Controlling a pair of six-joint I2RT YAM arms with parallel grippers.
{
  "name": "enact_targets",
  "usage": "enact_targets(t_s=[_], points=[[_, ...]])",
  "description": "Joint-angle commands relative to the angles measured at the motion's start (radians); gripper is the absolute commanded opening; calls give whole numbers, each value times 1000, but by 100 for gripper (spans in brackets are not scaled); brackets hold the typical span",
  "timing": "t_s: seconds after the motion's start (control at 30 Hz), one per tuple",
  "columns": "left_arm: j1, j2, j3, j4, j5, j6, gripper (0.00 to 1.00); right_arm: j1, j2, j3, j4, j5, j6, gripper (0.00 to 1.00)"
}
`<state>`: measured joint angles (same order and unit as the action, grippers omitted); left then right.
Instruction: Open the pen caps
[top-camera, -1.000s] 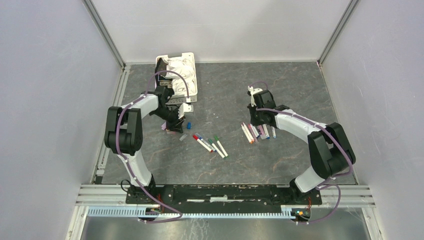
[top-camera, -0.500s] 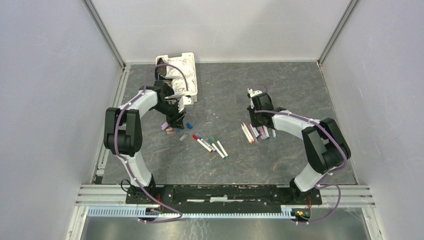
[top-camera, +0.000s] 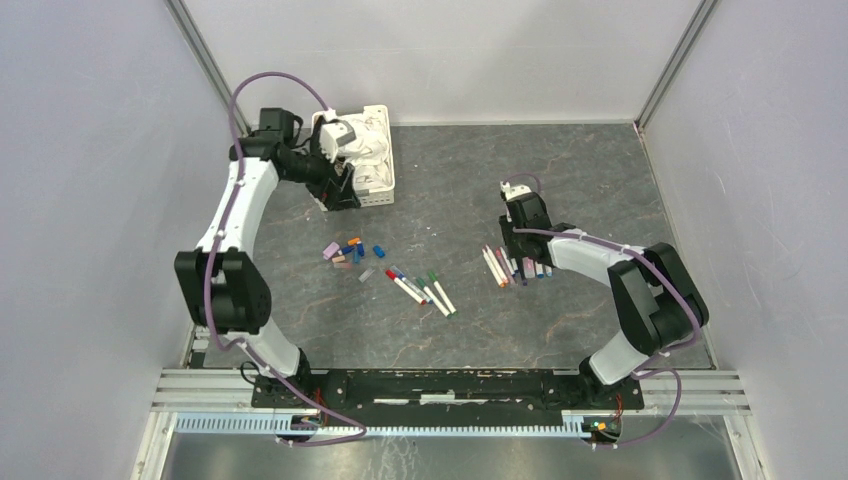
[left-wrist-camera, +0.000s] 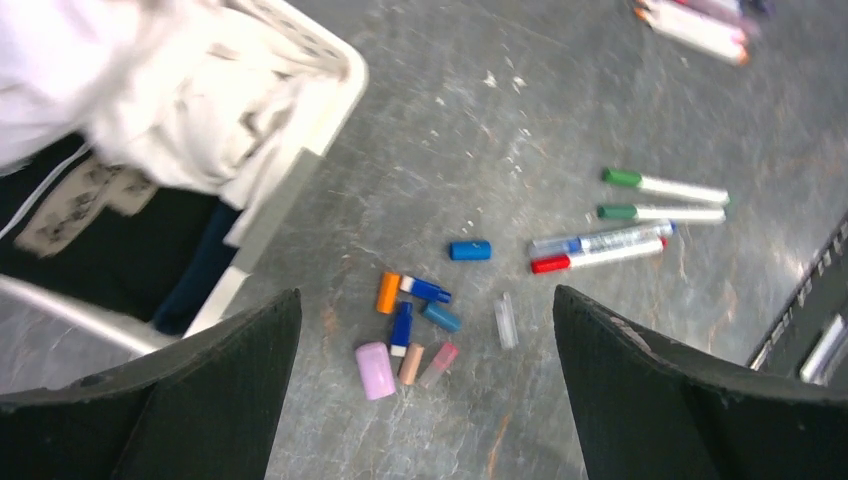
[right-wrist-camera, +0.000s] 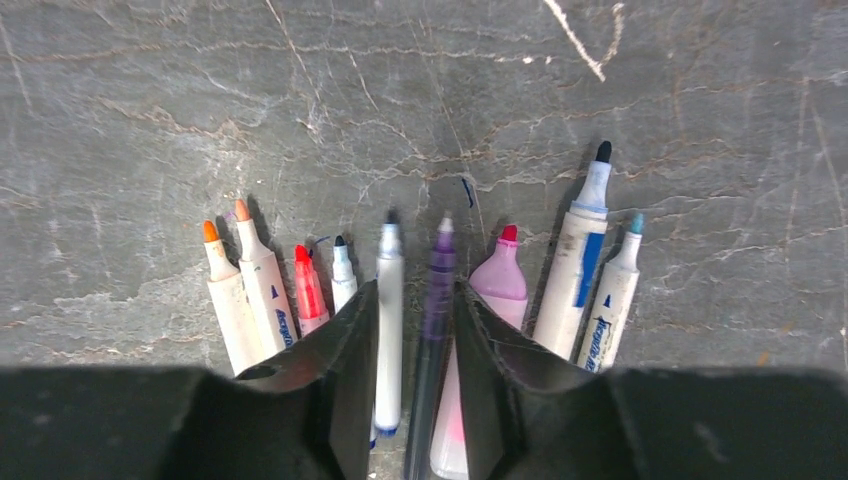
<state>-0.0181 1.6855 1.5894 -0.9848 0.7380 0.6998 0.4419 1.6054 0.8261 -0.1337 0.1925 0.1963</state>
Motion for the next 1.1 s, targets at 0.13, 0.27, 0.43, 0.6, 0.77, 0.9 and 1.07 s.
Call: enact_targets(t_s=[0.13, 0.27, 0.43, 0.6, 0.77, 0.9, 1.07], points=[[52, -135, -118, 358, -314, -408, 100, 38, -102, 33, -12, 60, 1, 50], [124, -77, -87, 285, -205, -374, 100, 100, -134, 51, -12, 70, -8, 58], [178, -143, -145, 360, -200, -389, 100, 246, -140, 94, -16, 103, -43, 70], [186, -185, -203, 415, -308, -389, 100, 327, -119, 107, 25, 64, -60, 85], [224, -213, -242, 414, -250, -353, 100, 387, -119, 58, 121, -45, -55, 96], [222, -260, -273, 400, -192, -311, 100, 453, -73, 74, 103, -65, -56, 95], [223, -220, -262, 326, -161, -283, 100, 513, -24, 83, 88, -74, -35, 88]])
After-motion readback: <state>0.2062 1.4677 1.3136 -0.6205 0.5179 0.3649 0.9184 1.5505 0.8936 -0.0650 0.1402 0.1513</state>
